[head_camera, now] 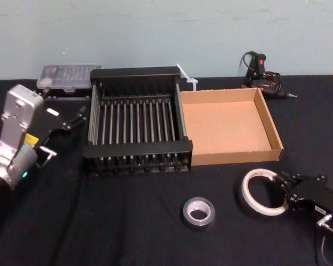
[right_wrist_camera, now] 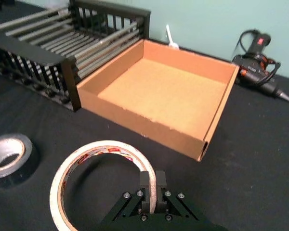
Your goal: Pick up the white tape and place it into the black box , Pick up the silver tape and place it into the brown box.
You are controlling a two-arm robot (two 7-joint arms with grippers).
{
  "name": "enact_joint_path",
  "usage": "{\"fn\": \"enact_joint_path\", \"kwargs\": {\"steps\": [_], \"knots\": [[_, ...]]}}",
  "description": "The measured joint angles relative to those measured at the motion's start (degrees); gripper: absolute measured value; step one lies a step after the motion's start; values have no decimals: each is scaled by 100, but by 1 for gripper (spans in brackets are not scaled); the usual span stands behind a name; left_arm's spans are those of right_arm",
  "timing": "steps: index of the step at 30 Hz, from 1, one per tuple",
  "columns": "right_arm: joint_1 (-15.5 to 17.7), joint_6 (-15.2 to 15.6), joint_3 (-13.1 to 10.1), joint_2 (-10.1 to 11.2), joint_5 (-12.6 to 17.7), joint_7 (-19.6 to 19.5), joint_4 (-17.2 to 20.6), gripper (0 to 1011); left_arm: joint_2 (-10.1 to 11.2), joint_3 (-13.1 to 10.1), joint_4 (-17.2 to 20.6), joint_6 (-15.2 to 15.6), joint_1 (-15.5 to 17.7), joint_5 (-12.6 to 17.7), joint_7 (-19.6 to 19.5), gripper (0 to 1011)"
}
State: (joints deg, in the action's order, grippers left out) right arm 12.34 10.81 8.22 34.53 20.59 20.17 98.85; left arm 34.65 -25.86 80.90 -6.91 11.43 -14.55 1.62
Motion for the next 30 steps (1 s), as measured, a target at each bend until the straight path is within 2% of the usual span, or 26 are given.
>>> {"fn": "enact_joint_path", "kwargs": {"steps": [8,17,30], "knots": [[31,-271,-91,-93,53,7,43,77,0,0,0,0,0,0,0,1001],[-50,-404,-114,-178,81,18,63,77,0,0,0,0,0,0,0,1001],[-425,-430,-40,-420,251,3,-61,77,0,0,0,0,0,0,0,1001]]}}
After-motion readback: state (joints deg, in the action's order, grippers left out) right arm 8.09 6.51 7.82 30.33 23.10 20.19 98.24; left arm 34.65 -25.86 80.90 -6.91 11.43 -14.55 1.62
